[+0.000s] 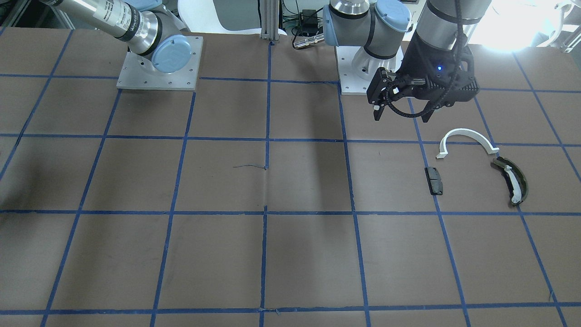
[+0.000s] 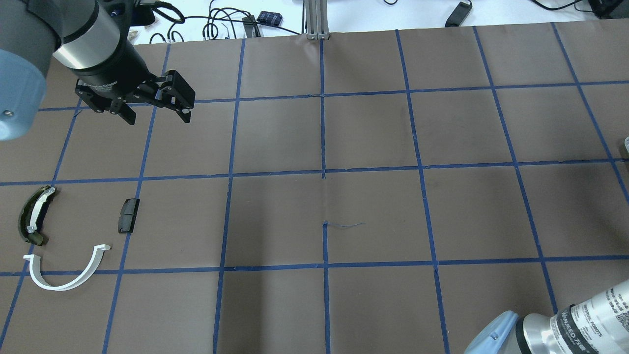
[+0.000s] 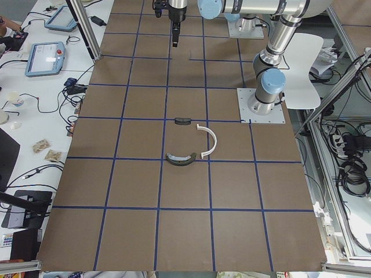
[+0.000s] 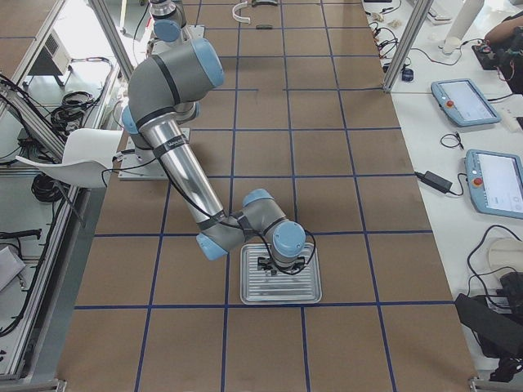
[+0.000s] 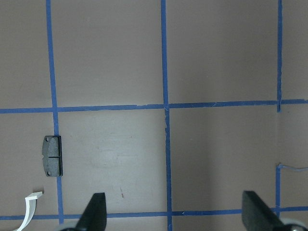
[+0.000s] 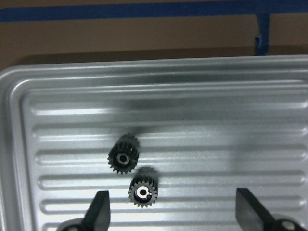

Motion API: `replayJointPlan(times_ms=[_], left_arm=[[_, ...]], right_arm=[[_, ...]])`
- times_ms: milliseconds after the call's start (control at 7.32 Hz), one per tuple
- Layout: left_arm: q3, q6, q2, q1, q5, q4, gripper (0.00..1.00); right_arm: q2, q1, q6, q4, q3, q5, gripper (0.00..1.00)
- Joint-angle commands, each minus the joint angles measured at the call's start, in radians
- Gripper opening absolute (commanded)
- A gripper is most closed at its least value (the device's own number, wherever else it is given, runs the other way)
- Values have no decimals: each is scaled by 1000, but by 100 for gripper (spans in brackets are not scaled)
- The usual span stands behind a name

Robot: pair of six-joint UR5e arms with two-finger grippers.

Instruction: Place bearing gear from tray to pile

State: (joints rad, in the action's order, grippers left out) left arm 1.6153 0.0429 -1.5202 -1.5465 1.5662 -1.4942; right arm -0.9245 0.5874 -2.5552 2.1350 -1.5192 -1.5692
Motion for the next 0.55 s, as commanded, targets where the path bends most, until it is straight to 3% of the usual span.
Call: replayJointPlan(times_ms=[0, 273, 410], left_arm=[[0, 0, 0, 0, -2, 0, 100], [0, -1, 0, 0, -3, 0, 100], [0, -2, 0, 0, -3, 0, 100]], right_arm=[[3, -6, -2, 26, -13, -8, 61], [0, -6, 6, 28, -12, -9, 18], [0, -4, 6, 28, -7, -9, 7]])
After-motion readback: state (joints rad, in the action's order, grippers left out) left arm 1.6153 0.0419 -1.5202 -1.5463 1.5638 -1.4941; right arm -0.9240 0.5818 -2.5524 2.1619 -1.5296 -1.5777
